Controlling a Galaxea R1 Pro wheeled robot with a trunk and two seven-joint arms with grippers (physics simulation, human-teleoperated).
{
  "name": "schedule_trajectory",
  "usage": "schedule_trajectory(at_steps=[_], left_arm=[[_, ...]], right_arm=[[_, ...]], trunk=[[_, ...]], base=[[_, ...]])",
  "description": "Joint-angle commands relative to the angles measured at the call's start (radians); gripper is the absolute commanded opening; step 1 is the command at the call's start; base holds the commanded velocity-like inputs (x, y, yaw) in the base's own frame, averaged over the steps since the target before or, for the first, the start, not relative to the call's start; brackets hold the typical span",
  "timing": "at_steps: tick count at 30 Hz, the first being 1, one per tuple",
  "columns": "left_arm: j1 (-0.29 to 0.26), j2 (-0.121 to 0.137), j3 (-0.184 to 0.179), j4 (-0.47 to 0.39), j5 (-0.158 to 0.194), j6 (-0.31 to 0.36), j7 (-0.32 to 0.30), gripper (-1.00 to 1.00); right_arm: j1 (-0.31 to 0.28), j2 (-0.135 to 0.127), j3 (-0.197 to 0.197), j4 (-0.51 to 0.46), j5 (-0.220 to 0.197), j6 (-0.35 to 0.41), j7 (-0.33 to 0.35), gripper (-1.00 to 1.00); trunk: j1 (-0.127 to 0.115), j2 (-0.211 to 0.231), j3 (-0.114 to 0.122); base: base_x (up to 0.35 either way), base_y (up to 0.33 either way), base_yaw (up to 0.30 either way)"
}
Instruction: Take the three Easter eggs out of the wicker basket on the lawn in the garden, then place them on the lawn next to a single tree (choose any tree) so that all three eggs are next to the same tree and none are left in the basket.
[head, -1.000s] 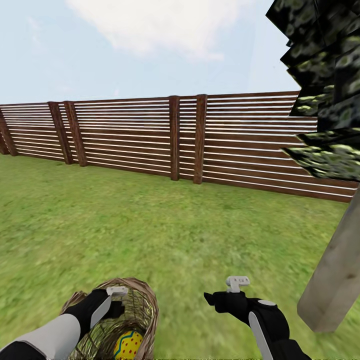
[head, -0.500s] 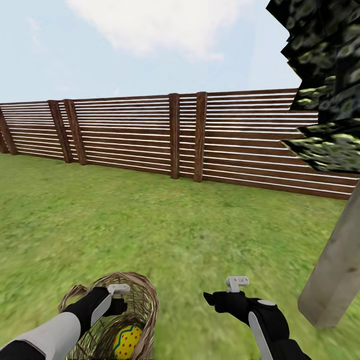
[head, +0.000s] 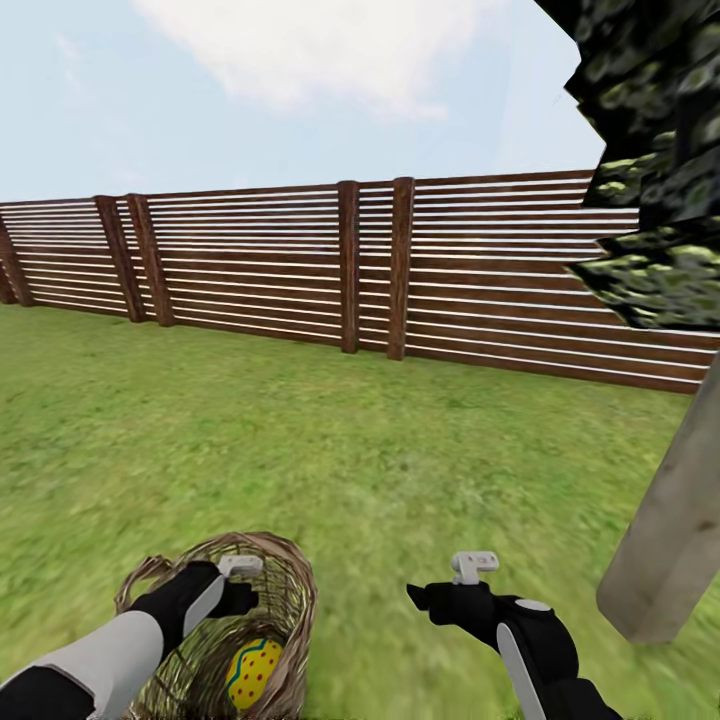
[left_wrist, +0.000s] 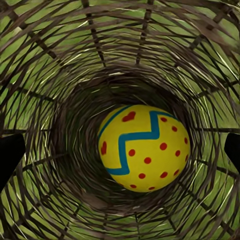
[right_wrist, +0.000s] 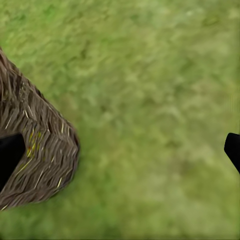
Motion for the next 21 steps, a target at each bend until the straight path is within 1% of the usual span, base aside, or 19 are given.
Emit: schedule_trajectory(at_steps=[1,6,13,21], left_arm=[[-0.002,0.003,-0.007,-0.003,0.011,0.005,0.004,1.00],[-0.003,0.005,-0.007,-0.002,0.010,0.006,-0.003,1.00],[-0.005,0.006,-0.007,-0.003,0.009,0.006,-0.005,1.00],[-0.006,0.011,-0.007,-0.005,0.009,0.001,-0.005,1.00]], right_arm=[[-0.001,0.001,0.000,-0.002,-0.007,0.005,-0.002,1.00],[-0.001,0.001,0.000,-0.003,-0.007,0.005,-0.002,1.00],[-0.001,0.000,0.025,-0.003,-0.007,0.005,-0.004,1.00],[0.003,-0.001,0.033,-0.017,-0.007,0.004,-0.001,1.00]], trunk=[[0.000,-0.001,-0.005],[0.002,-0.002,-0.024],[0.006,-0.004,-0.051],[0.009,-0.005,-0.082]], base=[[0.000,0.000,0.000],[0.000,0.000,0.000],[0.000,0.000,0.000],[0.000,0.000,0.000]])
